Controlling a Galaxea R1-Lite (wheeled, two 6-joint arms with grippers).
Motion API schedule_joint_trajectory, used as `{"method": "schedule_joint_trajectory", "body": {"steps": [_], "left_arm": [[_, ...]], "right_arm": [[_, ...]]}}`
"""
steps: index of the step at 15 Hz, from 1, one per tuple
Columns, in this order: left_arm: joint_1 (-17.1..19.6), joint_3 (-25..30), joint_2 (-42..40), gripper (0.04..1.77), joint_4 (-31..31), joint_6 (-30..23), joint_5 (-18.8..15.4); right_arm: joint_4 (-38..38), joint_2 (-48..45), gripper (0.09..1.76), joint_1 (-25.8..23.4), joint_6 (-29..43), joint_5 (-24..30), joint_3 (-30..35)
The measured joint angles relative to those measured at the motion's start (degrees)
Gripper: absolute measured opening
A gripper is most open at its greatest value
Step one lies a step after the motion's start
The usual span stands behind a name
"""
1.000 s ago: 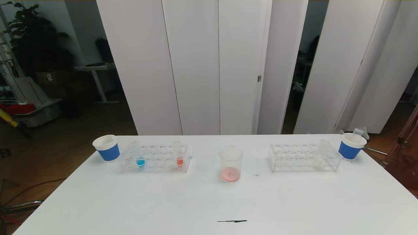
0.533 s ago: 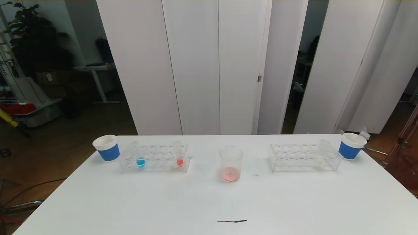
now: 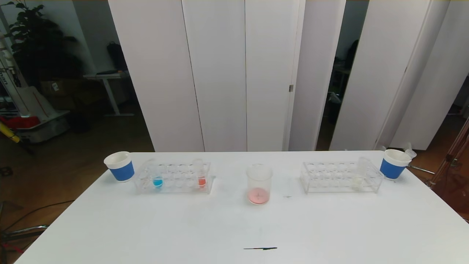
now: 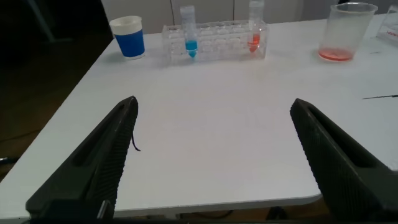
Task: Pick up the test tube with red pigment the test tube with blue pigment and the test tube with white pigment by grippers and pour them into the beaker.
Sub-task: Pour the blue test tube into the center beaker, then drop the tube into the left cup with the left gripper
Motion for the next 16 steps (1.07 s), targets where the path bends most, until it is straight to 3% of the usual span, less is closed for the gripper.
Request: {"method": "schedule_joint_trajectory", "body": {"steps": [10,13,16], "left_arm": [[0.0,-0.52,0.0,1.75,-0.51,0.05,0.49],[0.0,-4.9,0.1,1.75,1.33,0.22,0.02],[-0.02,-12.84,1.78,1.75,4.91,0.32,0.0]], "right_arm": [[0.02,0.0,1.75,-0.02,0.02,-0.02,0.0],[0.0,0.0,1.75,-0.02,0.02,0.0,0.0],[0.0,0.0,1.75,0.0,0.02,0.0,0.0]]}}
